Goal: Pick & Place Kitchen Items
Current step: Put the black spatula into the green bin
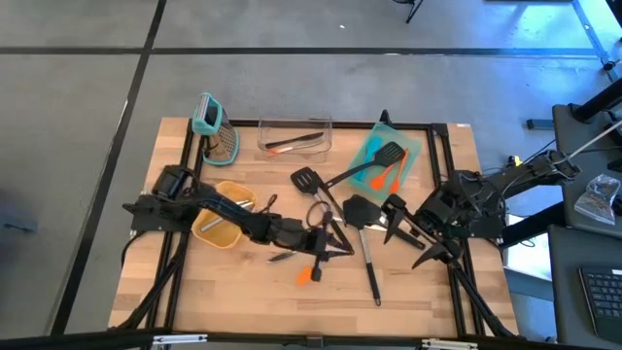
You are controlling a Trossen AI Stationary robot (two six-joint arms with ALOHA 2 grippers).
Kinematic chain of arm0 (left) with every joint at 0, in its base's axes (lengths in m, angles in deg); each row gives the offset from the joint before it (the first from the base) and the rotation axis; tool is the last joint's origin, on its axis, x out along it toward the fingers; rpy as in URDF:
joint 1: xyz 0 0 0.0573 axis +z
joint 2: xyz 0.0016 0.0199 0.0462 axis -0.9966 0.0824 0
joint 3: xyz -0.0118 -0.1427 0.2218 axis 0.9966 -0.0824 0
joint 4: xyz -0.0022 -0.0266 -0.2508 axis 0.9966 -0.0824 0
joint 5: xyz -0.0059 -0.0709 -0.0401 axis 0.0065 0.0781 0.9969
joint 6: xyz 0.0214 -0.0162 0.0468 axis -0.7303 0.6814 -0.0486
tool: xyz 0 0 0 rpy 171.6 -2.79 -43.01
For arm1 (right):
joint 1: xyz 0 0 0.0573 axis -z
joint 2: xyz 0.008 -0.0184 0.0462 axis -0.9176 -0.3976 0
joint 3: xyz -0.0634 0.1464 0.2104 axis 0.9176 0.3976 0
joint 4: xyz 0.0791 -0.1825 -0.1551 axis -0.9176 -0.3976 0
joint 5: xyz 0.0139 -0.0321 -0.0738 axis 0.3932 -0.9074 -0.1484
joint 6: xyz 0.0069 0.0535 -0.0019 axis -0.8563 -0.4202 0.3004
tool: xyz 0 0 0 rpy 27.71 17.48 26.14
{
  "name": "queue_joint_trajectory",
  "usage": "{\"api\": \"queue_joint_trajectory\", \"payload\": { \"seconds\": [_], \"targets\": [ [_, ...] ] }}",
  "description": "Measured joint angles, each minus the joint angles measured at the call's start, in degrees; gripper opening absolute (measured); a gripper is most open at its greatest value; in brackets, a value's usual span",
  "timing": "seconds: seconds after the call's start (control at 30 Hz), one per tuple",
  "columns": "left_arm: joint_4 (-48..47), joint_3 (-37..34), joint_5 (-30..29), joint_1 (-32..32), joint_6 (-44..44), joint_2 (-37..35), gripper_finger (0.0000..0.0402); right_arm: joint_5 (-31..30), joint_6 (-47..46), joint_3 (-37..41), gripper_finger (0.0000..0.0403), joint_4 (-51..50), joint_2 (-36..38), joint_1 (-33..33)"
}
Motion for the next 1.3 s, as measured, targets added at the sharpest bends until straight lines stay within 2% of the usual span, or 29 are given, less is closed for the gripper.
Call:
{"api": "queue_joint_trajectory", "payload": {
  "seconds": [0.17, 0.27, 0.4, 0.5, 0.6, 0.77, 0.93, 1.07, 1.3],
  "targets": [
    [-18.07, 8.96, 3.06, 0.53, -0.66, 5.11, 0.0019, -0.03, 1.20, 0.02, 0.0351, -4.70, 3.35, -0.02],
    [-26.48, 14.09, 1.63, 0.62, -4.12, 8.02, 0.0019, -0.48, 1.54, 0.02, 0.0351, -8.58, 5.50, -0.02],
    [-29.83, 18.26, -1.30, 0.63, -12.25, 10.00, 0.0019, -1.69, 2.49, 0.02, 0.0351, -14.21, 8.72, -0.02],
    [-29.91, 19.68, -1.30, 0.61, -21.08, 10.32, 0.0020, -6.27, 2.28, 0.02, 0.0351, -20.36, 11.45, -0.02],
    [-34.29, 21.76, -1.30, 0.67, -29.35, 10.51, 0.0031, -14.02, 1.81, 0.02, 0.0351, -26.02, 14.46, -0.02],
    [-44.24, 26.97, -0.73, 1.58, -31.27, 10.47, 0.0082, -23.17, 1.61, 0.02, 0.0351, -31.25, 17.87, 0.00],
    [-45.23, 27.46, -0.84, 2.39, -32.29, 10.52, 0.0144, -25.36, 0.09, 0.02, 0.0351, -32.55, 18.27, 0.00],
    [-43.45, 27.58, -1.90, 2.84, -35.69, 13.18, 0.0176, -25.36, -0.65, 0.02, 0.0351, -32.93, 18.11, 0.00],
    [-37.59, 27.48, -12.95, 2.51, -48.59, 19.29, 0.0186, -25.35, -1.82, 0.02, 0.0351, -33.57, 18.11, 0.00]
  ]
}}
